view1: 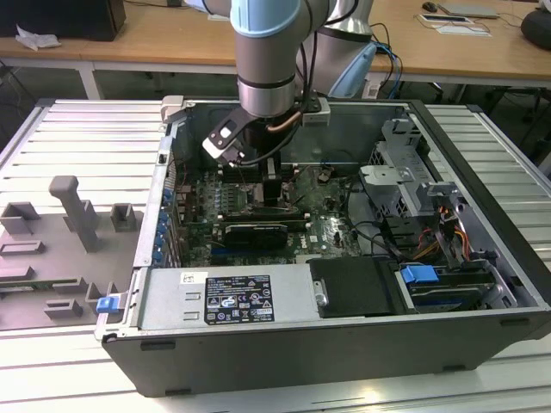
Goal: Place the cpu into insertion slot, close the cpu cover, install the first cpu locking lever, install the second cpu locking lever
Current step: 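Place the cpu into insertion slot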
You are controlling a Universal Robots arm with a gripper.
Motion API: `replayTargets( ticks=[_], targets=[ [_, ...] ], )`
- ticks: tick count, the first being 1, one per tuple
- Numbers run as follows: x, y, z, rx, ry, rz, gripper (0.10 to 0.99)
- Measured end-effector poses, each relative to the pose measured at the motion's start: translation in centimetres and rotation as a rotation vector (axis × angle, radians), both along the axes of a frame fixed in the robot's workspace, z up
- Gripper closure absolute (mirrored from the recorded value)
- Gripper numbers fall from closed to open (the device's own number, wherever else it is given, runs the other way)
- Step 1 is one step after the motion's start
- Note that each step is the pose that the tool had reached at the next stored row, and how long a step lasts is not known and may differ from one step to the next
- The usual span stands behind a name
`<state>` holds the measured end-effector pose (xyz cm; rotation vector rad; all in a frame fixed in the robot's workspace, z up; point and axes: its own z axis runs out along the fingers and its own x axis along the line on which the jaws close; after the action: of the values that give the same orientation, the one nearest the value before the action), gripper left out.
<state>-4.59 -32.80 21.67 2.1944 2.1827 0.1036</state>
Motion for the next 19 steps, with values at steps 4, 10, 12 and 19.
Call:
replayTargets(
  ticks=[4,10,12,19],
  targets=[
    [0.03,0.34,-0.21,0.000,-0.0001,-0.001,0.549],
    [0.07,0.54,-0.80,-0.001,0.0000,-0.011,0.549],
    [0.12,0.56,-1.10,-0.002,0.0006,-0.011,0.549],
    [0.28,1.03,-1.59,-0.006,0.0011,-0.010,0.549]
  ],
)
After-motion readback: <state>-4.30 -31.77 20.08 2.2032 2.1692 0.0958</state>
